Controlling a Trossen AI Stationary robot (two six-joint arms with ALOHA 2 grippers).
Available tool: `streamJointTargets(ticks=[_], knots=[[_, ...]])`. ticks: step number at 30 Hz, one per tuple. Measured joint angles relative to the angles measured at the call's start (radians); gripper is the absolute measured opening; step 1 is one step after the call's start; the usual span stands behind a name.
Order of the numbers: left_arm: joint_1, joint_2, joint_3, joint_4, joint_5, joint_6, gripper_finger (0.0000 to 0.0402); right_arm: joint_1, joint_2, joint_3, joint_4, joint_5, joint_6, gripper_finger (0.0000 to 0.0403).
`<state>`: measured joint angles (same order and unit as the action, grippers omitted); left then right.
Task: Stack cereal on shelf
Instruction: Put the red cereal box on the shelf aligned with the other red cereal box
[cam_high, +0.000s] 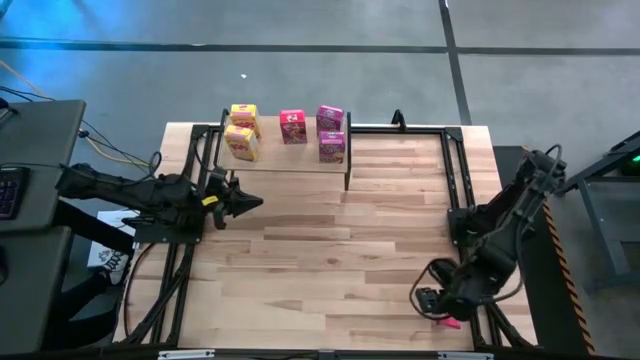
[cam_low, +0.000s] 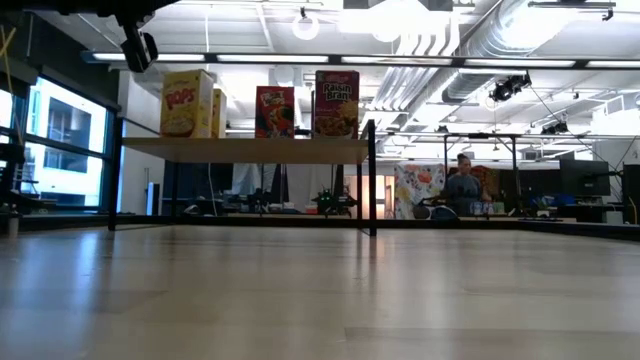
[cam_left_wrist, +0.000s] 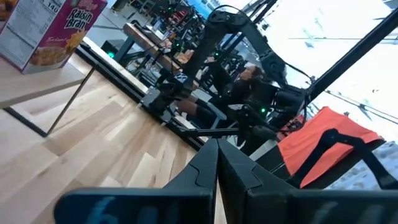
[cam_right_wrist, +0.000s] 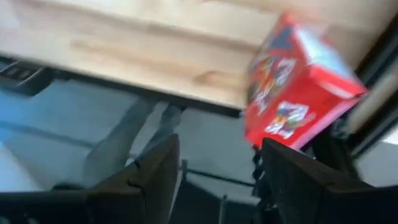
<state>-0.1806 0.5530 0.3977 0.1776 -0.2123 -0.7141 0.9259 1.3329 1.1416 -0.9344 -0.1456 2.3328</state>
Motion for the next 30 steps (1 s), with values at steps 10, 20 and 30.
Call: streamJointTargets(ticks=[10,20,30], knots=[[0.000,0.000,0.000,0.001,-0.004,-0.008,0.0000,0.051,0.057,0.108,-0.228,0.082,-0.041,0.0213],[0.000,0.000,0.000,0.002,-0.037,-0.008,0.0000,0.051,0.056,0.106,-0.228,0.153,-0.150,0.0213],[0.000,0.000,0.000,0.003,-0.050,-0.008,0.0000,0.070,0.056,0.105,-0.209,0.151,-0.176,0.0231]])
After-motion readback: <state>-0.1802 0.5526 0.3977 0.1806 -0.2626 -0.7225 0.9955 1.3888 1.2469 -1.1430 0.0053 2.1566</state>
